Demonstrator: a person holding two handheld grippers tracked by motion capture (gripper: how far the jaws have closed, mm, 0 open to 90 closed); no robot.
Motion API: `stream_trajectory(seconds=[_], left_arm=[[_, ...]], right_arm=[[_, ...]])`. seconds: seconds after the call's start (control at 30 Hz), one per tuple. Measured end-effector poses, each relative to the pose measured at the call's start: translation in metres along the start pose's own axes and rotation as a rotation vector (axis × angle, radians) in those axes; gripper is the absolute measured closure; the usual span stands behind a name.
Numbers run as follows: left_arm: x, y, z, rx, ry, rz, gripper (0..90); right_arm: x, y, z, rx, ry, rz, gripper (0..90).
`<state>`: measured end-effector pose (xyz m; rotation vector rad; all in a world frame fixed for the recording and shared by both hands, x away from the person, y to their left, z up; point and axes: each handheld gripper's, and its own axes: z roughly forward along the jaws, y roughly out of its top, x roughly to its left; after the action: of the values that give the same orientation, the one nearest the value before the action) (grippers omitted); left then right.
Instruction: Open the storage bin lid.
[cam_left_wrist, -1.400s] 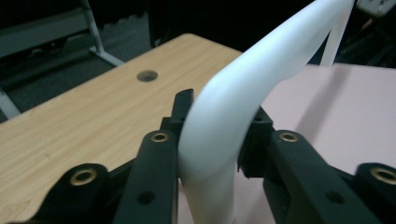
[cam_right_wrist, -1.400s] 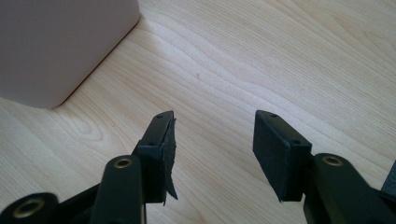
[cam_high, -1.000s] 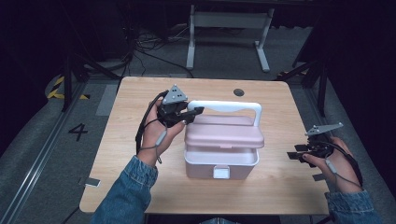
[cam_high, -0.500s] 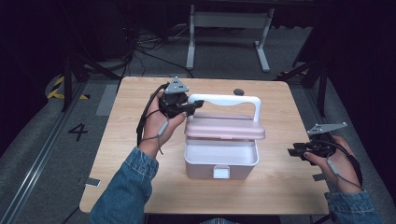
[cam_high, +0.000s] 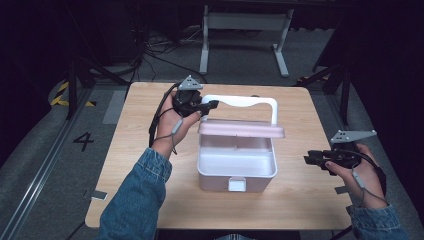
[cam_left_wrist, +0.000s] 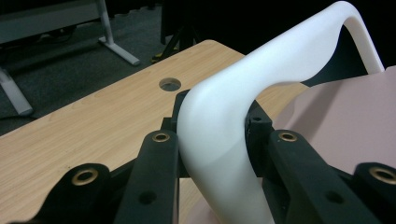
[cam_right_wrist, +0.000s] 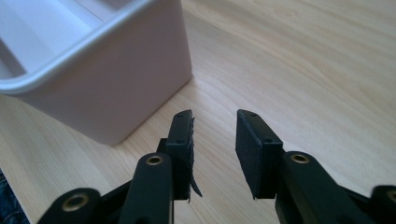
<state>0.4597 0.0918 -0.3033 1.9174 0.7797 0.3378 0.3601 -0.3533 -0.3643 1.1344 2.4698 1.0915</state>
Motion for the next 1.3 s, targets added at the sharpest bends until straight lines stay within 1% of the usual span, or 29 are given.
stream_trajectory(seconds=[0.07,0.13,0.17,0.2,0.23,0.3,0.47,0.5,0.67,0.7,0.73,0.77,0.83,0.87,0.93,1.0,1.03,1.1,1.17,1.23,1.27,1.3], left_arm=[[0.000,0.001,0.000,0.000,0.002,0.001,73.3],[0.002,0.002,0.001,0.002,0.003,0.006,73.3],[0.002,0.002,0.001,0.000,0.002,0.001,73.3],[0.002,0.002,0.001,-0.001,0.000,0.000,73.2],[0.002,0.002,0.001,-0.002,0.000,-0.003,73.2],[0.003,0.003,0.002,-0.009,0.003,0.004,73.2],[0.004,0.004,0.002,-0.007,0.002,0.001,73.1],[0.005,0.004,0.003,-0.010,0.004,-0.003,73.1],[0.005,0.004,0.003,-0.010,0.002,-0.005,73.0],[0.006,0.004,0.003,-0.012,0.003,-0.003,73.0],[0.005,0.004,0.004,-0.010,0.001,-0.009,72.9],[0.005,0.004,0.004,-0.010,0.001,-0.009,72.8],[0.006,0.004,0.004,-0.011,0.003,-0.009,72.7],[0.006,0.004,0.004,-0.009,0.002,-0.008,72.4],[0.006,0.004,0.004,-0.008,0.000,-0.008,72.4],[0.006,0.003,0.004,-0.005,-0.001,-0.009,72.3],[0.006,0.004,0.005,-0.001,0.001,-0.001,71.5],[0.006,0.004,0.005,0.011,0.005,0.000,69.7],[0.005,0.004,0.005,0.007,0.010,0.007,69.2],[0.004,0.004,0.004,0.015,0.014,0.016,68.3],[0.003,0.004,0.003,0.014,0.015,0.007,66.0],[0.004,0.004,0.003,0.008,0.015,0.010,66.0]], right_arm=[[0.002,0.002,-0.001,-0.011,-0.001,-0.008,69.5],[0.008,0.005,-0.002,-0.039,0.011,-0.023,71.5],[0.011,0.008,-0.002,-0.053,0.022,-0.030,72.7],[0.013,0.010,-0.002,-0.071,0.042,-0.034,73.6],[0.017,0.012,-0.003,-0.100,0.072,-0.039,74.7],[0.023,0.017,-0.004,-0.142,0.107,-0.057,76.5],[0.039,0.029,-0.005,-0.229,0.132,-0.099,83.1],[0.043,0.032,-0.006,-0.253,0.139,-0.106,84.6],[0.053,0.041,-0.005,-0.333,0.172,-0.116,88.2],[0.053,0.041,-0.005,-0.333,0.172,-0.116,88.2],[0.058,0.044,-0.003,-0.363,0.193,-0.120,89.0],[0.058,0.044,-0.003,-0.363,0.193,-0.120,89.0],[0.061,0.048,0.000,-0.388,0.210,-0.125,89.9],[0.064,0.051,0.002,-0.402,0.209,-0.129,90.0],[0.064,0.052,0.004,-0.407,0.209,-0.129,90.0],[0.064,0.055,0.007,-0.420,0.203,-0.118,90.0],[0.064,0.056,0.008,-0.425,0.202,-0.112,90.0],[0.063,0.057,0.010,-0.435,0.198,-0.104,90.0],[0.063,0.059,0.011,-0.453,0.195,-0.099,90.0],[0.063,0.059,0.011,-0.457,0.196,-0.096,90.0],[0.063,0.060,0.012,-0.462,0.196,-0.091,90.0],[0.063,0.060,0.012,-0.462,0.196,-0.091,90.0]])
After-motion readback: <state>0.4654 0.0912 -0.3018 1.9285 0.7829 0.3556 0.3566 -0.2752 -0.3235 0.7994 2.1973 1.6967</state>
